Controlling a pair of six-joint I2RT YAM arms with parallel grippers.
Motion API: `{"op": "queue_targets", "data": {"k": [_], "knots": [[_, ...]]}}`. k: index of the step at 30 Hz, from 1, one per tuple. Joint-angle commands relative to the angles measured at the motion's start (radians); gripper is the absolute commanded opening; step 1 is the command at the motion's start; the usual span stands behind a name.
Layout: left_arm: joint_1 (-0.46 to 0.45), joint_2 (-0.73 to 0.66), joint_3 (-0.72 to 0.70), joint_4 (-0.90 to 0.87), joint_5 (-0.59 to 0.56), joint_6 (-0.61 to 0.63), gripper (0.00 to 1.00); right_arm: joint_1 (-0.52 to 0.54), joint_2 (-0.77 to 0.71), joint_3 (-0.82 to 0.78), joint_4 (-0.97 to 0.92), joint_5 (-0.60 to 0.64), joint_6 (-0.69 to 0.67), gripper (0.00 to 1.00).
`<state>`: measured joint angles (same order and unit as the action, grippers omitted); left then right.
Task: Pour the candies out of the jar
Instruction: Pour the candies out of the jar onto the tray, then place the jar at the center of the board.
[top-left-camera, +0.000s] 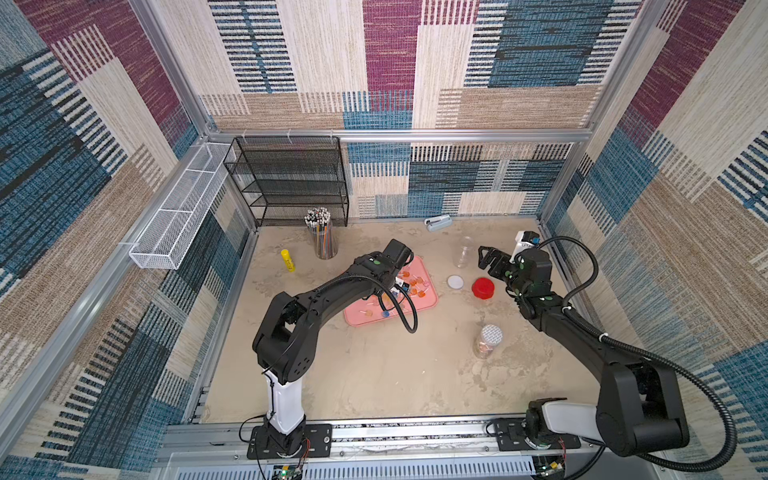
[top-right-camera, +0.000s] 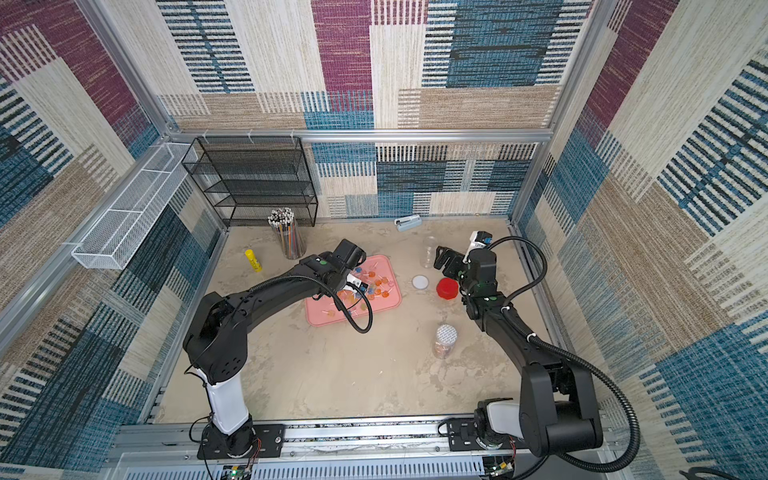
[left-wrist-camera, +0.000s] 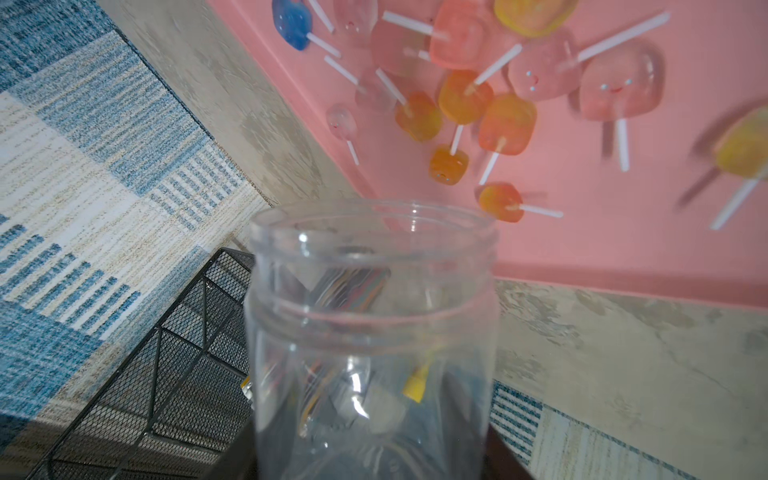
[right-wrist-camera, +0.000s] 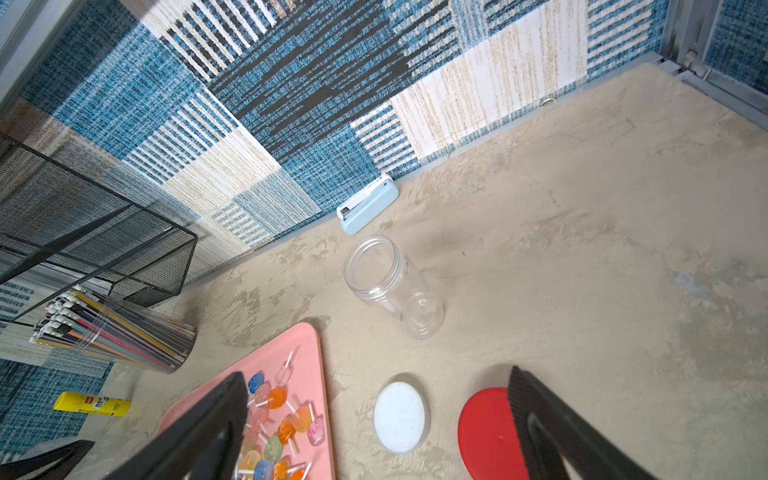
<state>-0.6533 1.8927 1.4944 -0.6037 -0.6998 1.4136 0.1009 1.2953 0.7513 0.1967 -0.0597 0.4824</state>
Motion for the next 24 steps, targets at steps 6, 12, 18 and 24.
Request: {"op": "queue_targets", "data": {"k": [6, 12, 18, 24], "knots": [[0.040, -0.066, 0.100, -0.024, 0.296, -0.258, 0.00, 0.001, -0.012, 0.028, 0.036, -0.160, -0.028, 1.00], [0.097, -0.127, 0.092, 0.051, 0.497, -0.476, 0.00, 0.001, -0.015, 0.061, 0.041, -0.322, -0.032, 1.00], [0.148, -0.150, 0.058, 0.161, 0.707, -0.752, 0.00, 0.001, -0.013, 0.078, 0.069, -0.489, -0.003, 1.00], [0.150, -0.141, 0.056, 0.247, 0.872, -0.940, 0.00, 0.019, 0.016, 0.088, 0.119, -0.669, 0.052, 1.00]]}}
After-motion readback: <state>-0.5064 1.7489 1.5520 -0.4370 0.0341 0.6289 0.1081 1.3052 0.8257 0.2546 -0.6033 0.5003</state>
